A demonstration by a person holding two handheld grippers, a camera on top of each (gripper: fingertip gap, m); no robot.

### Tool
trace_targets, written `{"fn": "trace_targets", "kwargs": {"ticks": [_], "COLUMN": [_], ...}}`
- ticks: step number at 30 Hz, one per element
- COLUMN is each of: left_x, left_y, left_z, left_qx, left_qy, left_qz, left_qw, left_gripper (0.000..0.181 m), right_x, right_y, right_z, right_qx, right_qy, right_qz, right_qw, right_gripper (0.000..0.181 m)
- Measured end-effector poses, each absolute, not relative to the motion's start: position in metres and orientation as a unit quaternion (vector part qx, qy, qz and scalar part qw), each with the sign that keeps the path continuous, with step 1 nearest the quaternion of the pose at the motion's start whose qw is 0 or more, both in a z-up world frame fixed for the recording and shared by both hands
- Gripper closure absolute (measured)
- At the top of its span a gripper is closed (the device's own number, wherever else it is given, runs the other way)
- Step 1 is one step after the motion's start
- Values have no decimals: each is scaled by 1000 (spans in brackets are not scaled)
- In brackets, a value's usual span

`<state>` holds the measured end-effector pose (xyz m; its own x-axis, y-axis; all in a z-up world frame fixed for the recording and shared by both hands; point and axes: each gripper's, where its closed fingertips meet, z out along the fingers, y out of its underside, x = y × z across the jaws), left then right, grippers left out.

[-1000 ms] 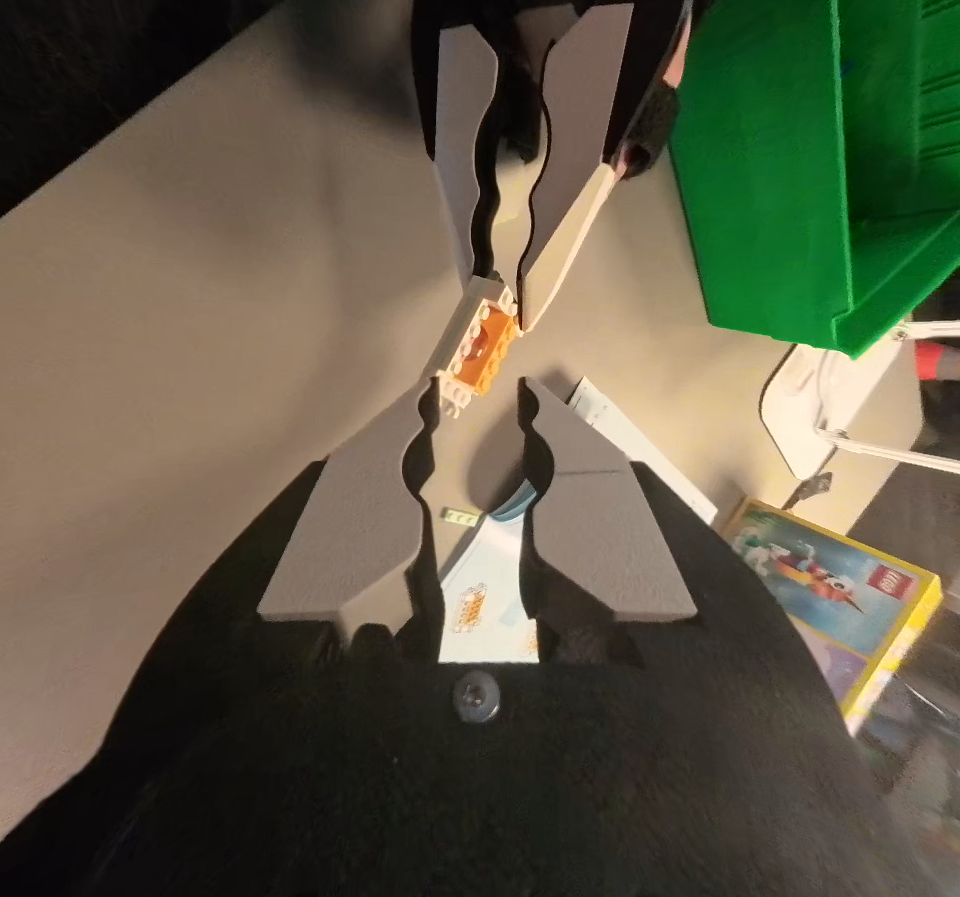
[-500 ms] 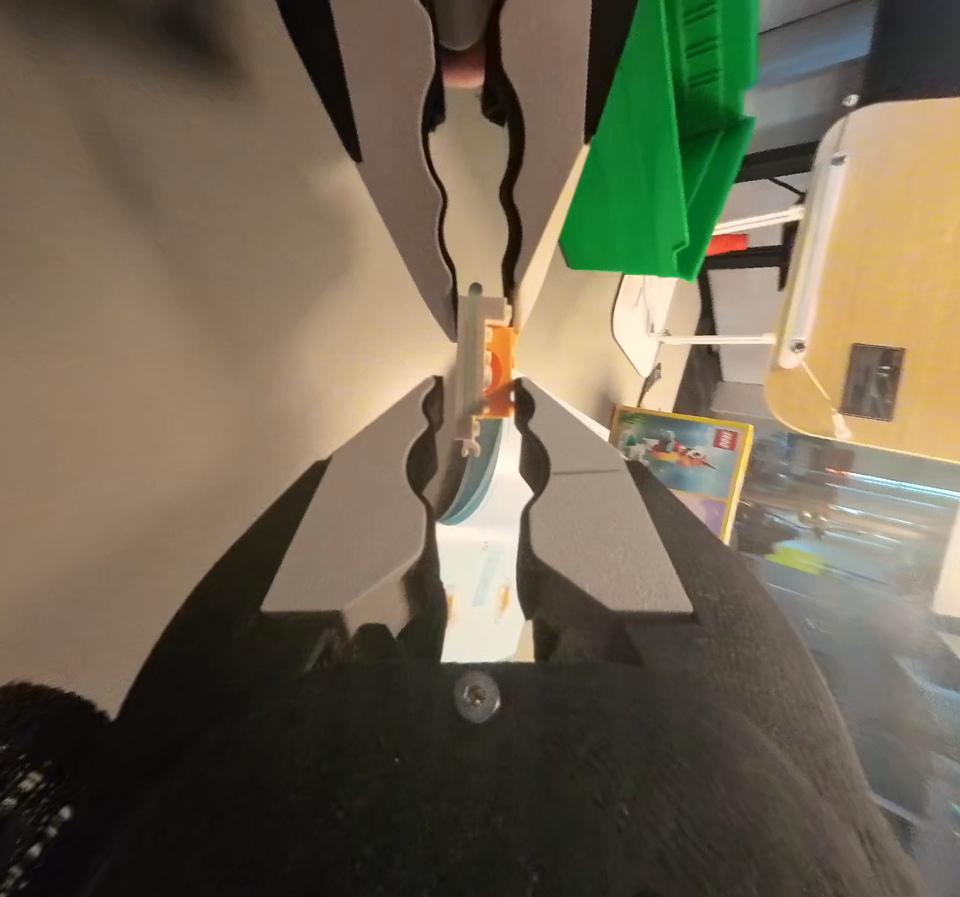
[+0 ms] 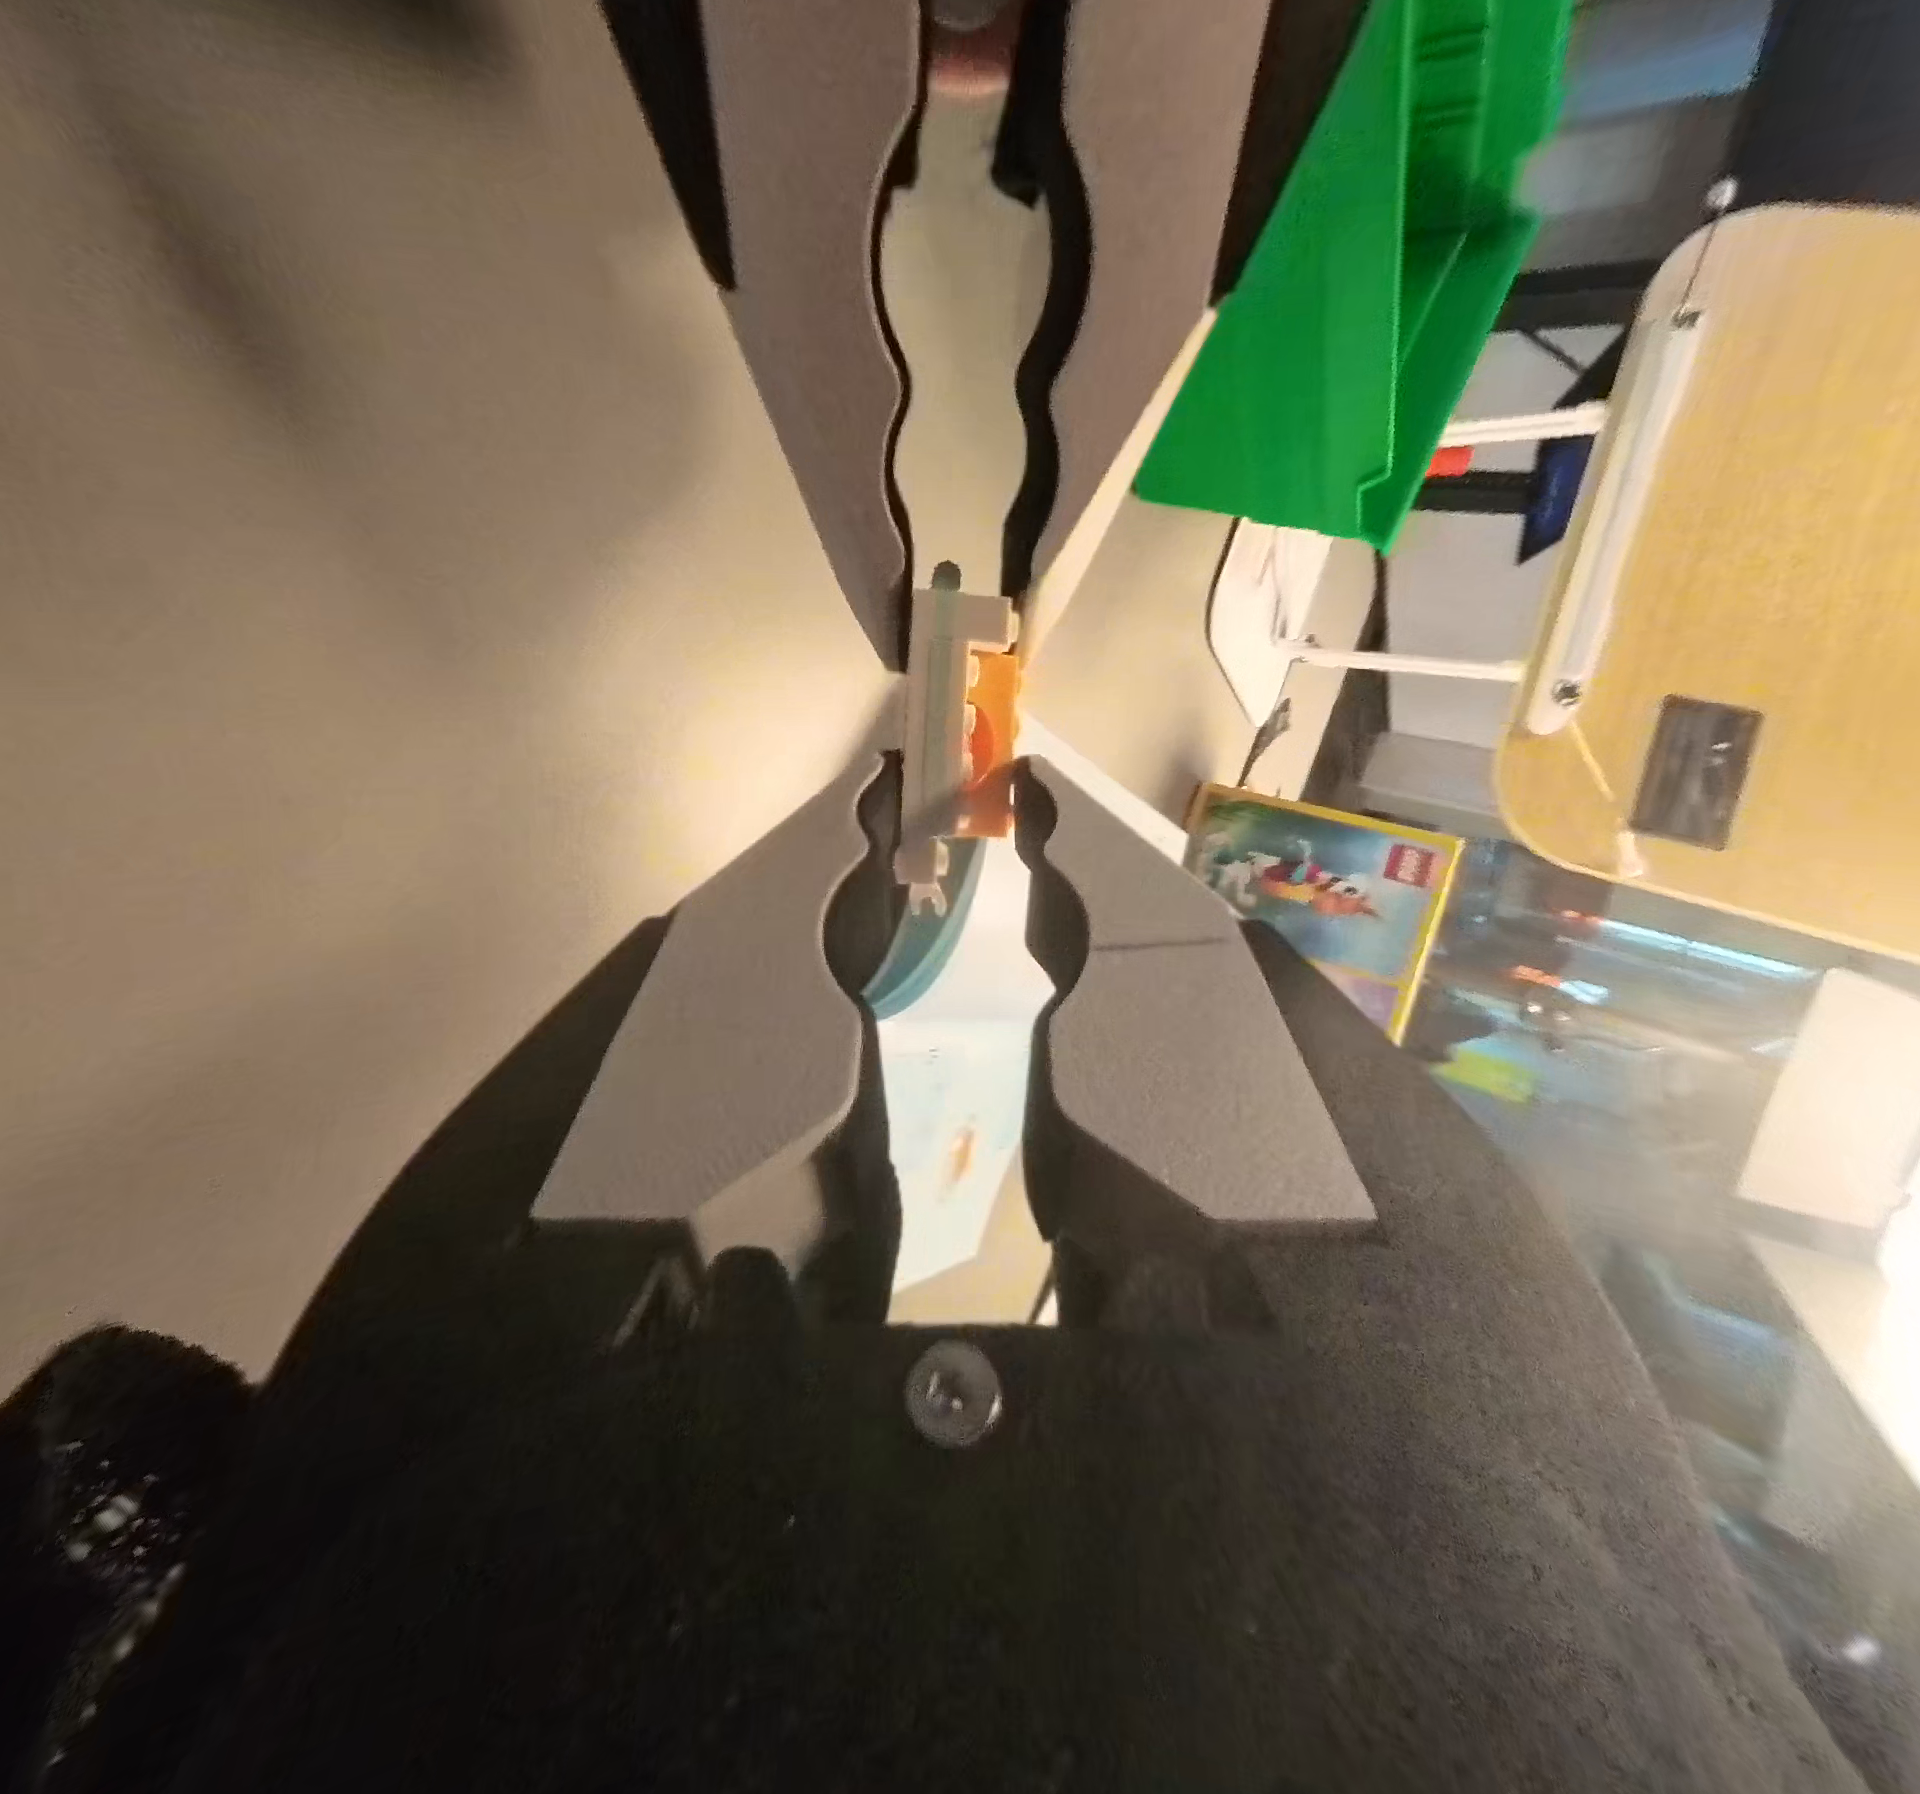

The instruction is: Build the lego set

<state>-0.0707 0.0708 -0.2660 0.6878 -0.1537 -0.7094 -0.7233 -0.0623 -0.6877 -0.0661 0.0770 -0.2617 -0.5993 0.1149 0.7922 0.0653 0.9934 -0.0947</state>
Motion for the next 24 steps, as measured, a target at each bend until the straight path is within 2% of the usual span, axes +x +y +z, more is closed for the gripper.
{"fn": "trace_targets", "kwargs": {"ticks": [1,3,4,8,11,18,24], "left_x": [-70,-68,-68,-69,-69,-72,-70], "left_y": [71,71,71,71,72,70,71], "left_z": [-266,-264,-265,-267,-267,-264,-266], "left_qx": [-690,-687,-687,-691,-695,-708,-705], "left_qy": [318,318,319,319,314,289,302], "left_qz": [233,229,230,226,219,180,192], "left_qw": [607,612,611,608,609,619,612], "left_gripper": [164,164,164,164,164,164,164], "right_x": [-66,-67,-67,-67,-71,-78,-75], "right_y": [77,76,74,66,67,69,69], "right_z": [-262,-263,-263,-263,-264,-263,-265], "right_qx": [-58,-70,-74,-49,-30,47,41], "right_qy": [-895,-898,-899,-895,-888,-853,-853], "right_qz": [31,40,48,50,25,-59,-50], "right_qw": [441,432,428,441,458,516,517], "right_gripper": [161,143,141,147,159,155,159]}}
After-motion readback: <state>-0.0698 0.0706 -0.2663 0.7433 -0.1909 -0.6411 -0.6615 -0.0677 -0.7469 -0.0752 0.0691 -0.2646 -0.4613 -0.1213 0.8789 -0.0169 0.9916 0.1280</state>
